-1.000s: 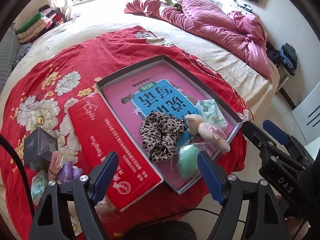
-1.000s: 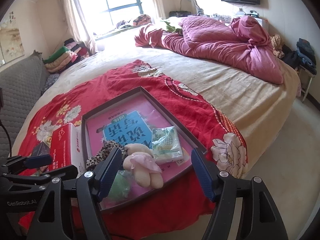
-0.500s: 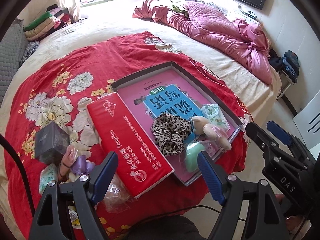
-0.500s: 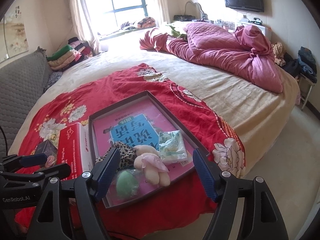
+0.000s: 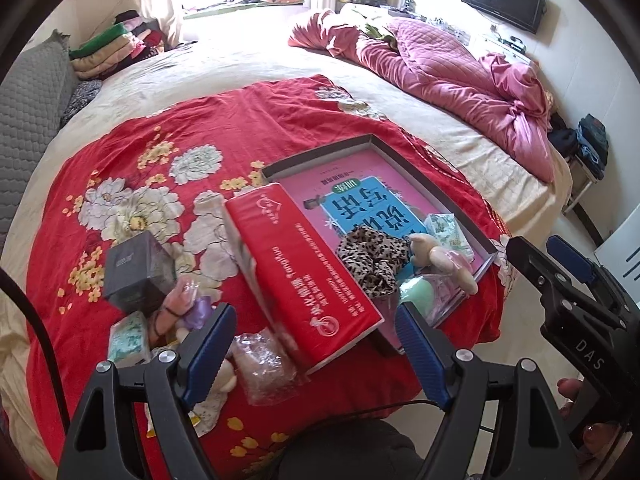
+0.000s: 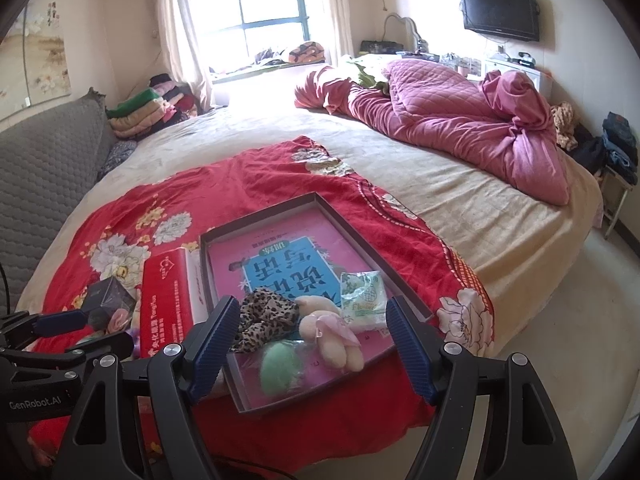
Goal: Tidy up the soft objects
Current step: 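Withdraw both open tools from the tray back toward the pile, then grasp the green tissue pack with the left tool while the right tool grasps the clear bag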
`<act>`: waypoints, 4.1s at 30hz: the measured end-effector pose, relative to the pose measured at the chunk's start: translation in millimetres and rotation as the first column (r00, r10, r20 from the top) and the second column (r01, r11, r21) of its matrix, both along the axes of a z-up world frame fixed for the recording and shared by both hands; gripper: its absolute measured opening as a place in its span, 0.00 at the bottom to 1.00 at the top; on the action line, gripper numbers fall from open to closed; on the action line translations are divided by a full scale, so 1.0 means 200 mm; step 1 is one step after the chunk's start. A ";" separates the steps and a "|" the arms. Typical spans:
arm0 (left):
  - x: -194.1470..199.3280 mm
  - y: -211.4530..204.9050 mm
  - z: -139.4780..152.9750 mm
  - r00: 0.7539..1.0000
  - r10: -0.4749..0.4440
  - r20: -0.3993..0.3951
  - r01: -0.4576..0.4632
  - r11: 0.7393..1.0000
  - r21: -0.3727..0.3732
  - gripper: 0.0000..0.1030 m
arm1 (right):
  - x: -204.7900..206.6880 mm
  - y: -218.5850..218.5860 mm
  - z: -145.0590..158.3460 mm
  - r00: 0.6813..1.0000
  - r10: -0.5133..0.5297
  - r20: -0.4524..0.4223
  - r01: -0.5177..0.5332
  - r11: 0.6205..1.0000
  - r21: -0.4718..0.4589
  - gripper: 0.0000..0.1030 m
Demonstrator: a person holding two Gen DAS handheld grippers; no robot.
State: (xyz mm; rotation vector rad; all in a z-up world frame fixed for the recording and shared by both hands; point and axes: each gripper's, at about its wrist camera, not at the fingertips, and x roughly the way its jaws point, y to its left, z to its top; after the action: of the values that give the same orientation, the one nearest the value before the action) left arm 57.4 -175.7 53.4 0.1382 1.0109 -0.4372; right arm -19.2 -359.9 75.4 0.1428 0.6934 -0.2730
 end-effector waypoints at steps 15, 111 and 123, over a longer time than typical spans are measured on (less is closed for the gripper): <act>-0.03 0.28 0.03 0.995 0.093 0.017 -0.093 0.996 -0.003 0.78 | 0.01 0.22 0.05 0.997 0.083 0.003 -0.083 0.995 -0.050 0.74; 0.46 0.97 -0.70 0.872 0.380 -0.308 -0.384 0.922 0.048 0.79 | 0.43 1.27 -0.93 0.711 0.372 -0.597 -0.698 0.483 -0.529 0.56; 0.44 1.05 -0.73 0.859 0.376 -0.347 -0.417 0.907 -0.049 0.55 | 0.39 1.20 -0.77 0.766 0.421 -0.486 -0.641 0.567 -0.517 0.51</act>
State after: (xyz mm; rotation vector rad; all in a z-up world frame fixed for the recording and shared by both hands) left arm 144.7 34.4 -93.5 -0.2647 1.3049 -0.1398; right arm 59.6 -119.0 -77.8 -0.8293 0.8821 0.0784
